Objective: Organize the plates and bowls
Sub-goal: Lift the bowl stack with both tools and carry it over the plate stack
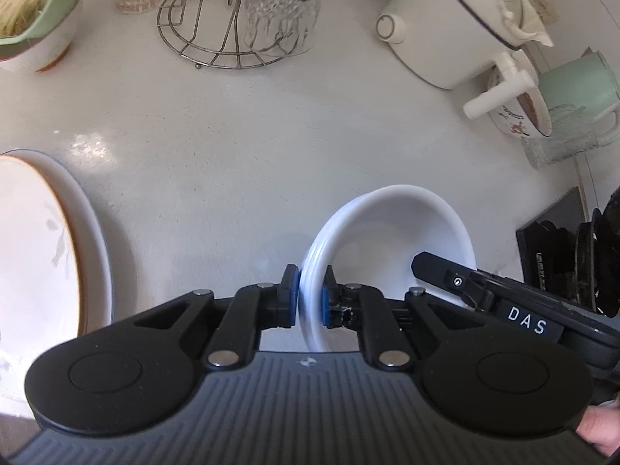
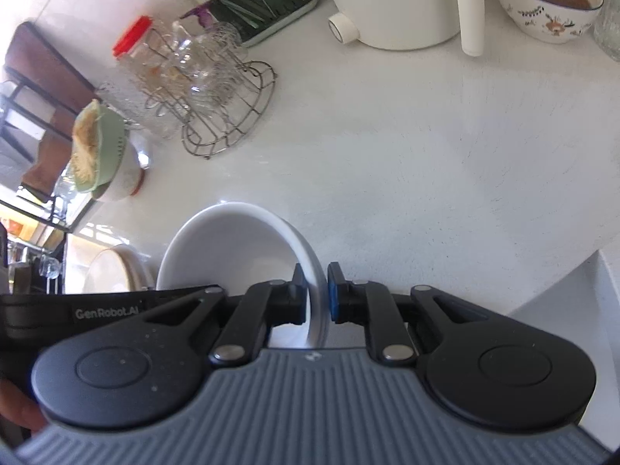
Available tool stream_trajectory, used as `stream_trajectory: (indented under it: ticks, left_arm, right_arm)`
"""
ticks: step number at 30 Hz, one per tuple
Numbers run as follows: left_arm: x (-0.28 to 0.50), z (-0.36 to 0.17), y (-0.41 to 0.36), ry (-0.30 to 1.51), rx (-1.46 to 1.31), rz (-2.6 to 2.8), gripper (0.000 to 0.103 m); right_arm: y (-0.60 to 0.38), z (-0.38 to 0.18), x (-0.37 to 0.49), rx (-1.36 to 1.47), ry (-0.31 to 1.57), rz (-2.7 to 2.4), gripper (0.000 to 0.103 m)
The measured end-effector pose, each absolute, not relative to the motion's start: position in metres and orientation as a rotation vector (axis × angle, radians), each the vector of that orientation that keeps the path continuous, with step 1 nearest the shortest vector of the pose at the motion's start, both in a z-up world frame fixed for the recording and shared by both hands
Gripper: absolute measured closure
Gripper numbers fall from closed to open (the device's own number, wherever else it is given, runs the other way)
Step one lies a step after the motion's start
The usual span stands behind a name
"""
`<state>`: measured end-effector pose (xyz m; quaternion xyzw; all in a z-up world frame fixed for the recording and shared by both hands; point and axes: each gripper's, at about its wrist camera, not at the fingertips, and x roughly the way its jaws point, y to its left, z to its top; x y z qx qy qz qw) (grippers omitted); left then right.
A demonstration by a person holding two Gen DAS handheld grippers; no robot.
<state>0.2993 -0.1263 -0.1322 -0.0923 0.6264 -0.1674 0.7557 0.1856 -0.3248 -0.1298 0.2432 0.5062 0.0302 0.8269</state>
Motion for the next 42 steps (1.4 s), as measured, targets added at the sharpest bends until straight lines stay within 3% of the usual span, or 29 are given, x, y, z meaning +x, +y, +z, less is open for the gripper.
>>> stream_trajectory:
  ticks: [15, 42]
  left_arm:
    - [0.277, -0.084, -0.083, 1.337, -0.201, -0.425, 0.089]
    - [0.284, -0.087, 0.097, 1.277, -0.383, -0.270, 0.089]
  right_arm:
    - [-0.285, -0.084, 0.160, 0.496, 0.993, 0.049, 0.089]
    - [-0.136, -0.078, 0.208, 0.382, 0.978, 0.266, 0.087]
